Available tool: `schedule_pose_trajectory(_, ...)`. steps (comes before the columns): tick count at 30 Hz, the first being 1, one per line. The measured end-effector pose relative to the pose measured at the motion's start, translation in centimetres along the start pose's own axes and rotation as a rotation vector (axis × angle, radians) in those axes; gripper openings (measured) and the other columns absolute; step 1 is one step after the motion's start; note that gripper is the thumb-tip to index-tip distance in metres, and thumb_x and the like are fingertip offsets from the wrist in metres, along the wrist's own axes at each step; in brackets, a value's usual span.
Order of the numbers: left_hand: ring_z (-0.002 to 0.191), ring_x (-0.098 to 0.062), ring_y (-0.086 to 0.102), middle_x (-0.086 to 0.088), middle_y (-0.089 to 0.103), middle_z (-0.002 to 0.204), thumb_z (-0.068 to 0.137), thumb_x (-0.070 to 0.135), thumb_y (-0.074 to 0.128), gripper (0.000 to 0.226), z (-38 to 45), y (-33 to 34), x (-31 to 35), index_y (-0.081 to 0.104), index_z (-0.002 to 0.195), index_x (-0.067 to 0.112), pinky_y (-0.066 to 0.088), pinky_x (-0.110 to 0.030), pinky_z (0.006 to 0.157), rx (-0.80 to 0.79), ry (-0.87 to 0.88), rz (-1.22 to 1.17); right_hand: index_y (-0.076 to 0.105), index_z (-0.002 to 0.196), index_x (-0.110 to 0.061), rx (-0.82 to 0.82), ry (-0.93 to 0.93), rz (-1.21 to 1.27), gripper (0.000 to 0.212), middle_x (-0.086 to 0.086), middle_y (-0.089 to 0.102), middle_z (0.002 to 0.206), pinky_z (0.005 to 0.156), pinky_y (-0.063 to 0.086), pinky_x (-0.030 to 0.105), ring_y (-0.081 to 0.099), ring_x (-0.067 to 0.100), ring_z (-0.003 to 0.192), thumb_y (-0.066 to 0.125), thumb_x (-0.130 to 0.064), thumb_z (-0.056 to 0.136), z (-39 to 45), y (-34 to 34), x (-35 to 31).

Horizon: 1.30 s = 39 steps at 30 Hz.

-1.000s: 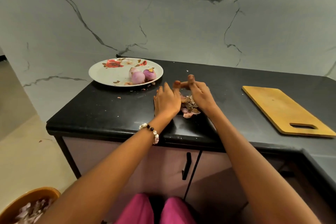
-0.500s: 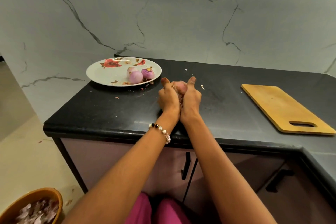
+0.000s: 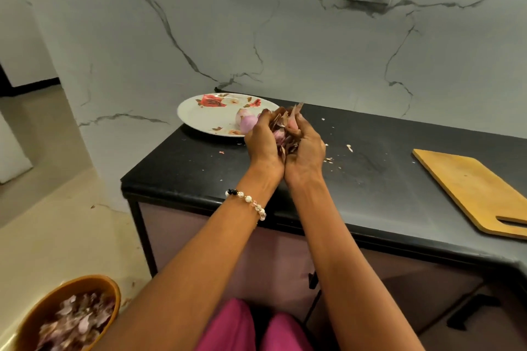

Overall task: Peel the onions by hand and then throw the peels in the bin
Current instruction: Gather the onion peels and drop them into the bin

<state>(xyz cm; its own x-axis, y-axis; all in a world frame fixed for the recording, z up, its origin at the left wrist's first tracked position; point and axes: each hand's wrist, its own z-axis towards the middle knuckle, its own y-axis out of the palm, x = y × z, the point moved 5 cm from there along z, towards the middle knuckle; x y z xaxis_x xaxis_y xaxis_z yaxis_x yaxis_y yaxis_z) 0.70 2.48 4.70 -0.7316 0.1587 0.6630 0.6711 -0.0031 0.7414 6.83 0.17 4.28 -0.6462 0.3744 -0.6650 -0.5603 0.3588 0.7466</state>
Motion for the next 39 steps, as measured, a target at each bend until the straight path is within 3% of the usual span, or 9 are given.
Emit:
schedule_pose_trajectory(3,0.093,-0.031,0.069,-0.017,0.071,0.102,0.088,0.017,0.059,0.023,-0.4,-2.8,3.7,0.069,0.104,0.004,0.057,-0.043,0.085,0.041,0.056,-0.029,0.071,0.103,0.004,-0.034,0.064,0.043,0.021,0.018,0.073,0.097,0.081,0.059,0.039,0.071,0.029,0.086,0.065,-0.011,0.089,-1.7,2.8,2.9)
schedule_pose_trajectory(8,0.077,-0.025,0.07,-0.014,0.072,0.087,0.091,0.018,0.056,0.021,-0.7,-9.9,11.9,0.07,0.093,0.003,0.059,-0.034,0.071,0.13,0.21,-0.07,0.07,0.092,-0.004,-0.215,0.212,0.088,0.008,0.012,0.073,0.086,0.079,0.059,0.036,0.071,0.023,0.078,0.062,-0.007,0.09,-5.1,10.2,10.6)
schedule_pose_trajectory(13,0.073,-0.023,0.069,-0.013,0.071,0.083,0.092,0.017,0.054,0.023,-0.9,-21.0,20.0,0.07,0.094,0.001,0.057,-0.028,0.061,0.324,0.373,-0.114,0.072,0.099,0.0,-0.372,0.439,0.015,0.016,0.012,0.073,0.09,0.083,0.058,0.036,0.071,0.024,0.084,0.061,-0.008,0.091,-10.0,16.4,22.0)
schedule_pose_trajectory(17,0.071,-0.021,0.069,-0.01,0.071,0.081,0.092,0.019,0.053,0.023,-0.3,-31.2,23.2,0.071,0.089,0.004,0.055,-0.028,0.063,0.481,0.443,-0.17,0.07,0.104,0.002,-0.431,0.601,-0.045,0.019,0.012,0.072,0.089,0.086,0.056,0.037,0.069,0.023,0.083,0.061,-0.009,0.091,-13.4,18.6,31.7)
schedule_pose_trajectory(22,0.07,-0.023,0.068,-0.012,0.07,0.083,0.093,0.02,0.053,0.024,1.6,-44.2,21.2,0.07,0.091,0.003,0.056,-0.028,0.063,0.707,0.399,-0.24,0.069,0.107,0.006,-0.338,0.77,-0.137,0.022,0.018,0.07,0.097,0.096,0.053,0.044,0.067,0.03,0.093,0.058,-0.004,0.092,-14.6,15.3,44.8)
schedule_pose_trajectory(27,0.069,-0.022,0.07,-0.012,0.072,0.081,0.096,0.023,0.049,0.031,4.2,-55.9,15.8,0.07,0.087,0.002,0.056,-0.028,0.06,0.885,0.28,-0.299,0.073,0.095,0.002,-0.234,0.845,-0.317,0.015,0.014,0.073,0.087,0.073,0.058,0.033,0.07,0.025,0.083,0.061,-0.005,0.09,-14.6,8.9,56.1)
schedule_pose_trajectory(30,0.073,-0.023,0.071,-0.013,0.073,0.085,0.096,0.025,0.049,0.032,5.4,-61.6,12.2,0.071,0.086,0.003,0.058,-0.032,0.068,0.981,0.215,-0.307,0.073,0.099,0.001,-0.202,0.884,-0.435,0.017,0.012,0.075,0.086,0.064,0.057,0.028,0.072,0.022,0.078,0.06,-0.007,0.092,-14.2,4.9,61.4)
schedule_pose_trajectory(34,0.084,-0.029,0.071,-0.017,0.072,0.095,0.091,0.029,0.054,0.033,6.8,-69.4,7.7,0.072,0.091,0.001,0.056,-0.037,0.073,1.139,0.127,-0.232,0.075,0.099,-0.003,-0.195,0.884,-0.572,0.017,0.012,0.075,0.091,0.068,0.057,0.031,0.073,0.024,0.084,0.06,-0.009,0.092,-13.3,0.1,68.4)
schedule_pose_trajectory(39,0.099,-0.028,0.068,-0.01,0.071,0.107,0.084,0.066,0.047,0.063,9.0,-78.5,3.8,0.072,0.104,0.011,0.05,-0.045,0.094,1.139,-0.031,-0.064,0.072,0.108,-0.012,-0.24,0.946,-0.773,0.027,0.01,0.073,0.103,0.088,0.057,0.043,0.069,0.025,0.097,0.055,-0.031,0.098,-12.1,-4.5,74.4)
